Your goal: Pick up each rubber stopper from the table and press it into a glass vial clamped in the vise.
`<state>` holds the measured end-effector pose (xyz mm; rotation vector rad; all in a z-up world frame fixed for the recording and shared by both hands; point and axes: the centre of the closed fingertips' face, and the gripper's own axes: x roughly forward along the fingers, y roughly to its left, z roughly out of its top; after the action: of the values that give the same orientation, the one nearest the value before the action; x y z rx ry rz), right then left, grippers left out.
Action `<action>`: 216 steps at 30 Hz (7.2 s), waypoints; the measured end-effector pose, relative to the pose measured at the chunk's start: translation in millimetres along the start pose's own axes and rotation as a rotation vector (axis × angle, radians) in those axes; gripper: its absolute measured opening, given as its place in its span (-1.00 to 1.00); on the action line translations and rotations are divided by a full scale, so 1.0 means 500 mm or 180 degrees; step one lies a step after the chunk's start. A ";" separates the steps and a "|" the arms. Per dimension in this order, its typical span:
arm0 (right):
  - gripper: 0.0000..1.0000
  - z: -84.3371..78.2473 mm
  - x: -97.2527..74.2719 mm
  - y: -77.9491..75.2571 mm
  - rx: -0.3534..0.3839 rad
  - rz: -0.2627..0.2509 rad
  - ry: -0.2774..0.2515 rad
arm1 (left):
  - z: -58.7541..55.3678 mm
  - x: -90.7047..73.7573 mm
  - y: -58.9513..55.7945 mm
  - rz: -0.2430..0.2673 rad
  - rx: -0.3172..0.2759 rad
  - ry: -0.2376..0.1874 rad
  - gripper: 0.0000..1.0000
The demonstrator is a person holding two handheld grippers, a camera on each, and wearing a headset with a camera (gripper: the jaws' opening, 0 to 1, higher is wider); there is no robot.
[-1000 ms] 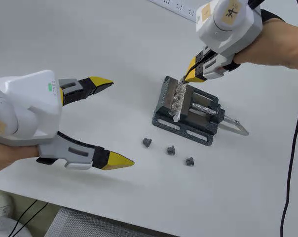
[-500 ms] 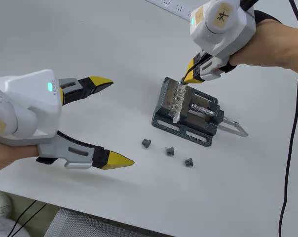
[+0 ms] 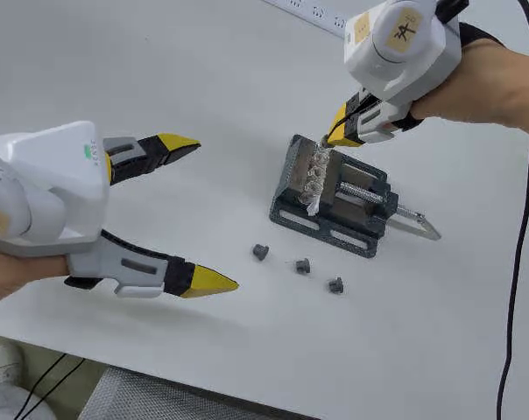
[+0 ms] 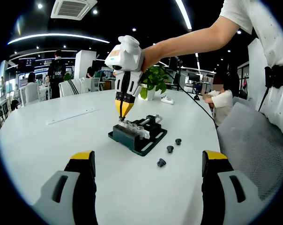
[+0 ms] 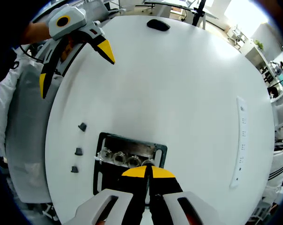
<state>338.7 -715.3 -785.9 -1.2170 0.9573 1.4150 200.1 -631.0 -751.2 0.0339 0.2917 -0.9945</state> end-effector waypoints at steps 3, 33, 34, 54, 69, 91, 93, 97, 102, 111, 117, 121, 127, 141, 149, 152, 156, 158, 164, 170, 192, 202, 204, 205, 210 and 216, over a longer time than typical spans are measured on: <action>-1.00 0.001 -0.001 0.005 0.0018 -0.0012 -0.0021 | 0.000 0.001 0.000 0.0002 0.0002 0.0003 0.88; -1.00 0.005 -0.003 -0.004 0.0294 -0.0087 -0.0317 | -0.006 -0.015 -0.004 0.0057 -0.0017 0.0016 0.86; -1.00 0.005 -0.003 -0.007 0.0306 -0.0086 -0.0321 | -0.006 -0.015 -0.004 0.0060 -0.0019 0.0014 0.86; -1.00 -0.004 -0.004 0.006 0.0246 -0.0055 -0.0259 | -0.008 -0.010 -0.001 0.0058 -0.0021 0.0012 0.85; -1.00 0.003 0.005 -0.001 0.0067 0.0023 -0.0015 | -0.003 -0.003 0.001 0.0033 -0.0023 -0.0016 0.85; -1.00 0.000 -0.003 0.003 0.0164 -0.0050 -0.0130 | 0.011 -0.025 0.001 0.0070 0.0058 0.0045 0.85; -1.00 0.000 -0.003 0.005 0.0176 -0.0048 -0.0152 | 0.011 -0.024 -0.001 0.0072 0.0060 0.0052 0.84; -1.00 -0.001 -0.008 0.006 0.0243 -0.0084 -0.0224 | 0.014 -0.023 -0.005 0.0070 0.0071 0.0055 0.85; -1.00 -0.009 -0.020 0.003 0.0335 -0.0143 -0.0325 | 0.021 -0.022 -0.010 0.0061 0.0098 0.0062 0.85; -0.92 -0.018 -0.056 0.014 0.0490 -0.0300 -0.0513 | 0.035 -0.022 -0.018 0.0052 0.0177 0.0097 0.86; -0.82 -0.019 -0.073 0.023 0.0574 -0.0380 -0.0645 | 0.038 -0.023 -0.027 0.0030 0.0194 0.0115 0.88; -0.72 -0.022 -0.088 0.032 0.0649 -0.0430 -0.0747 | 0.039 -0.025 -0.031 0.0018 0.0228 0.0143 0.91; -0.64 -0.034 -0.116 0.048 0.0779 -0.0559 -0.0897 | 0.046 -0.027 -0.037 -0.0016 0.0289 0.0174 0.94; -0.49 -0.072 -0.181 0.121 0.1120 -0.0855 -0.1369 | 0.057 -0.026 -0.058 -0.0089 0.0411 0.0271 0.98; -0.39 -0.097 -0.189 0.181 0.1291 -0.0943 -0.1550 | 0.062 -0.025 -0.069 -0.0135 0.0475 0.0321 0.98; -0.38 -0.101 -0.182 0.207 0.1364 -0.0944 -0.1639 | 0.063 -0.024 -0.073 -0.0148 0.0487 0.0338 0.98; -0.38 -0.111 -0.160 0.250 0.1484 -0.0907 -0.1690 | 0.063 -0.026 -0.079 -0.0160 0.0501 0.0365 0.98; -0.39 -0.115 -0.145 0.271 0.1553 -0.0856 -0.1724 | 0.060 -0.027 -0.081 -0.0164 0.0503 0.0387 0.98; -0.40 -0.125 -0.105 0.317 0.1680 -0.0799 -0.1730 | 0.058 -0.031 -0.086 -0.0173 0.0505 0.0418 0.98; -0.42 -0.126 -0.066 0.344 0.1767 -0.0747 -0.1709 | 0.058 -0.031 -0.089 -0.0178 0.0506 0.0431 0.98; -0.69 -0.116 0.040 0.353 0.1842 -0.0593 -0.1637 | 0.051 -0.026 -0.084 -0.0196 0.0474 0.0462 0.98; -0.76 -0.109 0.057 0.348 0.1809 -0.0545 -0.1603 | 0.050 -0.023 -0.084 -0.0201 0.0461 0.0462 0.98; -0.76 -0.108 0.060 0.347 0.1822 -0.0530 -0.1608 | 0.049 -0.022 -0.085 -0.0202 0.0450 0.0460 0.98; -0.77 -0.108 0.061 0.346 0.1811 -0.0531 -0.1598 | 0.049 -0.022 -0.084 -0.0201 0.0451 0.0463 0.98; -0.80 -0.106 0.065 0.344 0.1808 -0.0514 -0.1594 | 0.048 -0.021 -0.082 -0.0197 0.0446 0.0464 0.98; -0.83 -0.104 0.069 0.342 0.1793 -0.0495 -0.1578 | 0.048 -0.019 -0.081 -0.0192 0.0438 0.0459 0.97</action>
<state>181.1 -791.8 -835.7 -0.4783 0.8089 1.1346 167.3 -649.1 -721.5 0.2237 0.3576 -1.0728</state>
